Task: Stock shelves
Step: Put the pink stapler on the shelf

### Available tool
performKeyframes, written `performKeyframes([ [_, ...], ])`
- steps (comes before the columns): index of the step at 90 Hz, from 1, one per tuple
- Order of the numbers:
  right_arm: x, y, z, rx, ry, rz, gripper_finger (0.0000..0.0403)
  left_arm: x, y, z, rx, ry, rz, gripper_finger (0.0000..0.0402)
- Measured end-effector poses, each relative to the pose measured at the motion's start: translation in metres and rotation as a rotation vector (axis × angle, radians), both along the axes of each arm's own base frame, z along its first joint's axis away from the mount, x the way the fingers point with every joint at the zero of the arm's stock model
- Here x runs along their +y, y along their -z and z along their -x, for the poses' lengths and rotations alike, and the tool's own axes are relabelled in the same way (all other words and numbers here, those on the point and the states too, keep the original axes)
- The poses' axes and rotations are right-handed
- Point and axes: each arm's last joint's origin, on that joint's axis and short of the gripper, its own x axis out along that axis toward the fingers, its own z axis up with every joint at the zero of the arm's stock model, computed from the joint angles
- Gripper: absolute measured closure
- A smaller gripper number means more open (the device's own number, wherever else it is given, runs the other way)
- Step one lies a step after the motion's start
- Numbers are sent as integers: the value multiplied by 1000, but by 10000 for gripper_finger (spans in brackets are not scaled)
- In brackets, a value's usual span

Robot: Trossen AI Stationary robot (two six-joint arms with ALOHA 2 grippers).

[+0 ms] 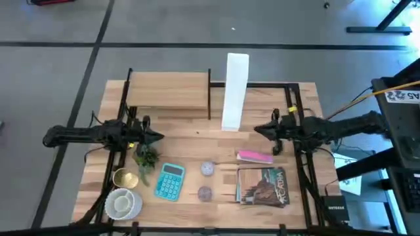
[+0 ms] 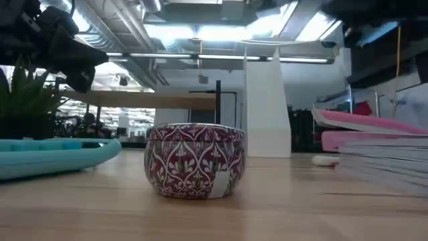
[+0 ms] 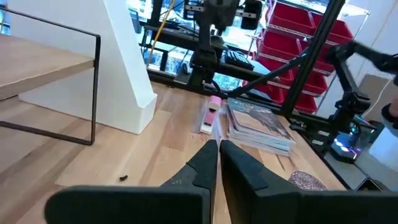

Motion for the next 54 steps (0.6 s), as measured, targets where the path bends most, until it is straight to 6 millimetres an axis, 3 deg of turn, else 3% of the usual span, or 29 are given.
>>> performKeyframes([
  [11, 3, -6, -26, 63, 58, -40, 402, 0, 0, 0, 0, 0, 0, 398],
  [36, 25, -16, -85, 240, -218, -111, 402, 0, 0, 0, 0, 0, 0, 398],
  [54, 36, -21, -108, 502, -145, -56, 402, 0, 0, 0, 0, 0, 0, 398],
])
